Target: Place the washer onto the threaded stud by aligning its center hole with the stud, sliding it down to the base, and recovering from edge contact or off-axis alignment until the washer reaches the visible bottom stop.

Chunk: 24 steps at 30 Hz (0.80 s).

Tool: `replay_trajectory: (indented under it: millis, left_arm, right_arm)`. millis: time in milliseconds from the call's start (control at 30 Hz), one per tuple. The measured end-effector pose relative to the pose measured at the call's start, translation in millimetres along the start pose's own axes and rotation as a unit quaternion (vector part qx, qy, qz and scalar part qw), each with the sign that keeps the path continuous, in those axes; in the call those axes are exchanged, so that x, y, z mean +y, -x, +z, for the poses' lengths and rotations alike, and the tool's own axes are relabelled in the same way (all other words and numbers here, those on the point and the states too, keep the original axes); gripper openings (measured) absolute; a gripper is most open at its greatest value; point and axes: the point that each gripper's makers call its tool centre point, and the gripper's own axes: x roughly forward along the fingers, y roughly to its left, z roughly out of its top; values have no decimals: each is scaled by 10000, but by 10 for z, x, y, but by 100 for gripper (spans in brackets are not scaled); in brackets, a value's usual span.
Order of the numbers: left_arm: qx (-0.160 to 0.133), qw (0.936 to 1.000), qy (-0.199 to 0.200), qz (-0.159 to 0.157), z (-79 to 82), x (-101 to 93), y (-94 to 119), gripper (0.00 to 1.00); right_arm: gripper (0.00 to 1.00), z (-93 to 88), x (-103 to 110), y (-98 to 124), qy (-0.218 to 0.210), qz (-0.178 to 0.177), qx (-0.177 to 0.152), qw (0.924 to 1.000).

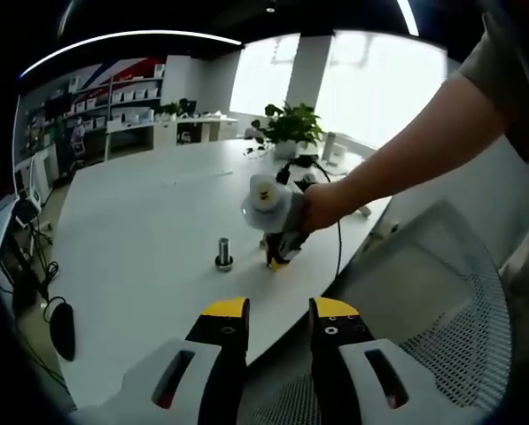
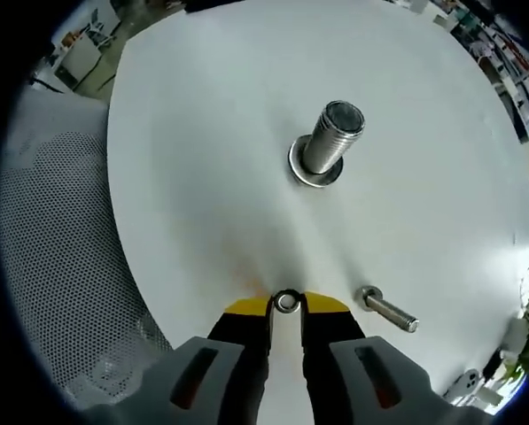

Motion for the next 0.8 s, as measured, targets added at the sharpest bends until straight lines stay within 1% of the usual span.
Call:
replay_trajectory:
  millis: [67, 100, 167, 300, 333, 500, 800]
  left_arm:
    - [-5, 10000, 2, 4, 2, 2, 0, 25]
    - [-8, 10000, 3, 6, 3, 2, 1, 25]
    - [-10, 10000, 5, 7, 2, 3, 2, 25]
    - [-7, 10000, -4, 1, -1, -1, 2, 25]
    - [-6, 10000, -6, -3, -1, -3, 2, 25]
    - [2, 10000, -25, -32, -2, -12, -2, 25]
    - [-11, 10000, -29, -38, 5, -14, 0, 25]
  right_arm:
    - [14, -9, -2, 21, -272, 10, -290, 9992]
    - [14, -23, -3, 31, -540, 59, -465, 9974]
    - [14, -45, -13, 23, -798, 160, -598, 9949]
    - [14, -161, -43, 48, -741, 105, -402, 9964]
    - [13, -176, -53, 55, -734, 103, -394, 9965]
    - [13, -184, -173, 192, -1006, 26, -599, 9931]
    - [13, -200, -379, 378, -1086, -167, -700, 9915]
